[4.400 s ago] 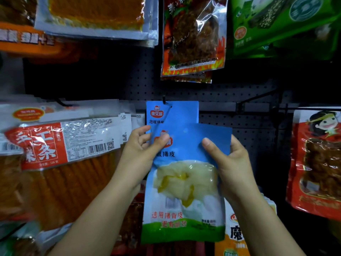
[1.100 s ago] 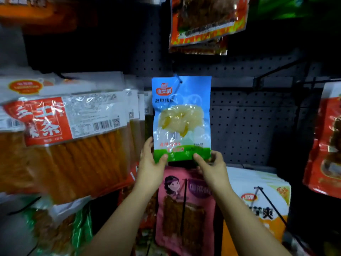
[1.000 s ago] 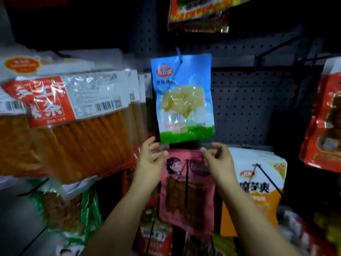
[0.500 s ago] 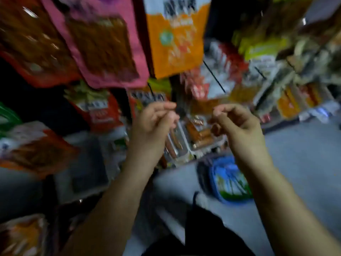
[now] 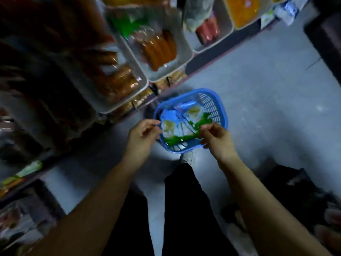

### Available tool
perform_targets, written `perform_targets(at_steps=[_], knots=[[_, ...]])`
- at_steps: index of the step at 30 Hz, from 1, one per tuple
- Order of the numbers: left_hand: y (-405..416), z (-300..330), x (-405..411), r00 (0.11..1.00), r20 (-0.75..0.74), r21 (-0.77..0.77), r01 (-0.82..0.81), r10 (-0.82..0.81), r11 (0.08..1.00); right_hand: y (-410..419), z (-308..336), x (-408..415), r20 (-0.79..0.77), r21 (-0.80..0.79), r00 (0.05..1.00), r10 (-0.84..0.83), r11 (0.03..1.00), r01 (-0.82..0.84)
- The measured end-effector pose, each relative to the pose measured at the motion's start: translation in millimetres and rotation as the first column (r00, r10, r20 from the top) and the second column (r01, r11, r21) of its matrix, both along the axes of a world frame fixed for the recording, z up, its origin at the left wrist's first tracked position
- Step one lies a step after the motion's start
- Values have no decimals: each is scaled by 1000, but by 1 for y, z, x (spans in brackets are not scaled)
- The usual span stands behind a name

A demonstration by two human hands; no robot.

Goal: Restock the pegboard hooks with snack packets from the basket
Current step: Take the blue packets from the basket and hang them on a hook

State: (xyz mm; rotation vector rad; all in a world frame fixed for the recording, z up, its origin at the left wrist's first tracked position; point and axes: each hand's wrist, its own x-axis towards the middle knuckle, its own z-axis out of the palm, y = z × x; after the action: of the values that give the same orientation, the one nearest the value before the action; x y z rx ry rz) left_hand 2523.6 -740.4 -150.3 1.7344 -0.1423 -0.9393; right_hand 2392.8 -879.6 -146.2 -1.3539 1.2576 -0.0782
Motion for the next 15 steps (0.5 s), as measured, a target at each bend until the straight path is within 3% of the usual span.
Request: perform_targets(at_steps=[4,6,10,13,15], knots=[[-64,-128,-17,988,-138,179,-40,65,983,-79,-106,-10,-190,11,979,77,997,-76],[-91,-197,-21,981,-184,237,-9,54,972,-112,-167,-12,-261,23,943,208,978,-209],[-132,-323,-24,966,-257,303,87,-6,949,-159,-293,-18,-469,20,771,432,877,-479],[-150,-406,-28,971,-221,342,165,-92,925,-178,-375,-25,-593,43,637,492,810,-585],[-161,-451,-32,966,-202,361,226,-160,905,-186,-420,-29,-625,24,599,501,779,-627]])
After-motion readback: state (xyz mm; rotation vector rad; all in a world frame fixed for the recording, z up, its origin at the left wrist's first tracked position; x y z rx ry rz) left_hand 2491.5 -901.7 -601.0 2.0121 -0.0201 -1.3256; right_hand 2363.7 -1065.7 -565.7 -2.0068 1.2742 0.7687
